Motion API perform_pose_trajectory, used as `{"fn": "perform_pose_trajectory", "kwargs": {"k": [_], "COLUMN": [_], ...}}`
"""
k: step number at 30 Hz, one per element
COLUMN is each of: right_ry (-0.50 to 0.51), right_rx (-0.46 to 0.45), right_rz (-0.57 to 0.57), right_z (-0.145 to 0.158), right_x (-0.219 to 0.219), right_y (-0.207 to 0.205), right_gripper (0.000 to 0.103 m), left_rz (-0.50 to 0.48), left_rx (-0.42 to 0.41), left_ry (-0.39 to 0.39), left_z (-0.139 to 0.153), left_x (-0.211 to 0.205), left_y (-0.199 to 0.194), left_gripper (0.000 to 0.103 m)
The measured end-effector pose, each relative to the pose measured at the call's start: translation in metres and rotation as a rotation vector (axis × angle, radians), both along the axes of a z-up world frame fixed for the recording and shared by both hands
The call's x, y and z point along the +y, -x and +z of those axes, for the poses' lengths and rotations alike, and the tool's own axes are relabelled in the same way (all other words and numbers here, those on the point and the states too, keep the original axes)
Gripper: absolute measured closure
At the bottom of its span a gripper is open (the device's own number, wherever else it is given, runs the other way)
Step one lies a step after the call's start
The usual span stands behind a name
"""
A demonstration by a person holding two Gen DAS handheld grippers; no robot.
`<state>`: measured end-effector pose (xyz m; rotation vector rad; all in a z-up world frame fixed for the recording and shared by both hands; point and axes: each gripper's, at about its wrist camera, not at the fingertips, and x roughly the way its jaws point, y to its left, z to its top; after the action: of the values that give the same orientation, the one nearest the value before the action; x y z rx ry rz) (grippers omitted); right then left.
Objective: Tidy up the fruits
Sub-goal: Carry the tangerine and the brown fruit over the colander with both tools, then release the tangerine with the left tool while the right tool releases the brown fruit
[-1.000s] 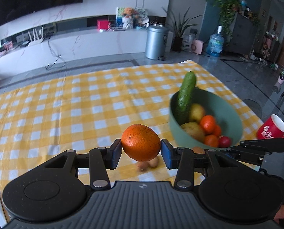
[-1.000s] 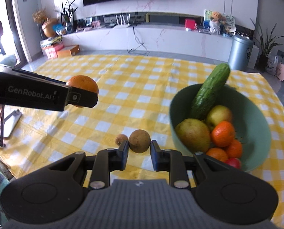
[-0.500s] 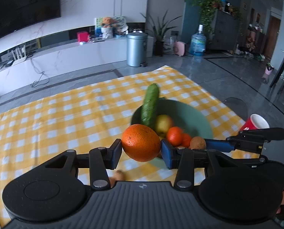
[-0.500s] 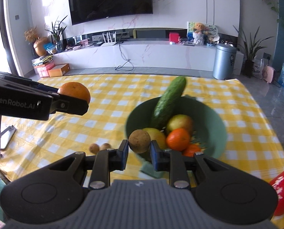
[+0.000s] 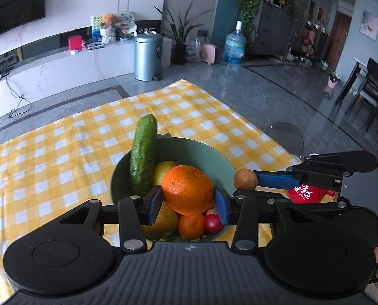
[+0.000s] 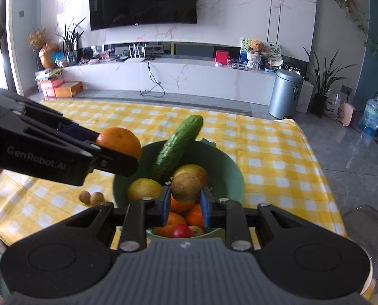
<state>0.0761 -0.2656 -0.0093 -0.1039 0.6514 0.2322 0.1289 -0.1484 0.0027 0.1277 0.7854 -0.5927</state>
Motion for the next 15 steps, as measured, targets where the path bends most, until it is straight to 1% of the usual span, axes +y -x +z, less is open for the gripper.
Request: {"fn": "perform_pose_trajectory", "kwargs": {"k": [6, 15], "right_ry": [0.066, 0.167], "right_rx": [0.032, 0.086], "right_rz": [0.04, 0.106], "right_z": [-0.01, -0.027], "right_x": [-0.002, 0.002], "right_y": [-0.022, -0.046], "right_gripper": [0.082, 0.082], "left_rz": [-0.026, -0.068], "left_rx": [0.066, 0.116], "left_ry": [0.009, -0.013], "left_z": [-0.016, -0.037], "left_x": [-0.012, -0.029], "left_y": [-0.021, -0.044], "left_gripper": [0.053, 0.054]}}
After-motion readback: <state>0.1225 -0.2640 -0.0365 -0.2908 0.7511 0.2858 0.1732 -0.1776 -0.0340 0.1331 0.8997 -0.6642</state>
